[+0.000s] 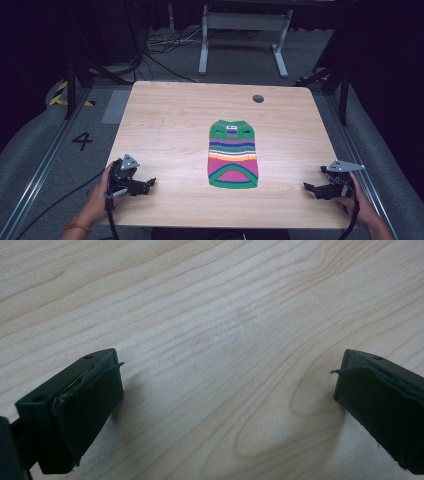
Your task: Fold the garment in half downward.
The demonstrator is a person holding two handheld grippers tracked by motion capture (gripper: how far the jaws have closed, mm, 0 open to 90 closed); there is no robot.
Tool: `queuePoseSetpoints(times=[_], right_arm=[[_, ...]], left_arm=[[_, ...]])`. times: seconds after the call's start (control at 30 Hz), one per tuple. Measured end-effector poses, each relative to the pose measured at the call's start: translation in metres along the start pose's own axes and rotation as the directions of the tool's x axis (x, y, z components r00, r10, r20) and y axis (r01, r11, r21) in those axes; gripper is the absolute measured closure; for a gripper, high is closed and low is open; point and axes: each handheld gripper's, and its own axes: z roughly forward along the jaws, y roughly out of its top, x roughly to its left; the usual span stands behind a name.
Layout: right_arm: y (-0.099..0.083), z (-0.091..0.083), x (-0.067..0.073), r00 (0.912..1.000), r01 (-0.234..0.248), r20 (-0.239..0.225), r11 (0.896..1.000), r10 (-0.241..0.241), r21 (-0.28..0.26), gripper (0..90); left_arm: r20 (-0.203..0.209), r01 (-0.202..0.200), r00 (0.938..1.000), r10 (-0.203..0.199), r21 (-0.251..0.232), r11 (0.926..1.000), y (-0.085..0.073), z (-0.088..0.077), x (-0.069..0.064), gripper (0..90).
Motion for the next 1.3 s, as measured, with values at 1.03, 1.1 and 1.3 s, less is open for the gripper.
queuePoseSetpoints(times=[1.03, 1.1, 1.3], right_arm=[[0.087, 0.020, -0.006, 0.9919, 0.104, -0.071, 0.994, -0.106, -0.025, 31.0], [0.107, 0.027, -0.003, 0.9907, 0.108, -0.079, 0.993, -0.111, -0.047, 32.4], [0.159, 0.056, 0.004, 0.9862, 0.123, -0.103, 0.990, -0.130, -0.070, 36.0]], left_arm=[[0.241, -0.174, 0.9499, 0.198, -0.120, 0.9775, 0.103, 0.028, 0.001, 25.5], [0.232, -0.176, 0.9519, 0.200, -0.119, 0.9771, 0.116, 0.034, 0.000, 26.0], [0.211, -0.168, 0.9584, 0.192, -0.125, 0.9777, 0.151, 0.060, 0.001, 32.1]])
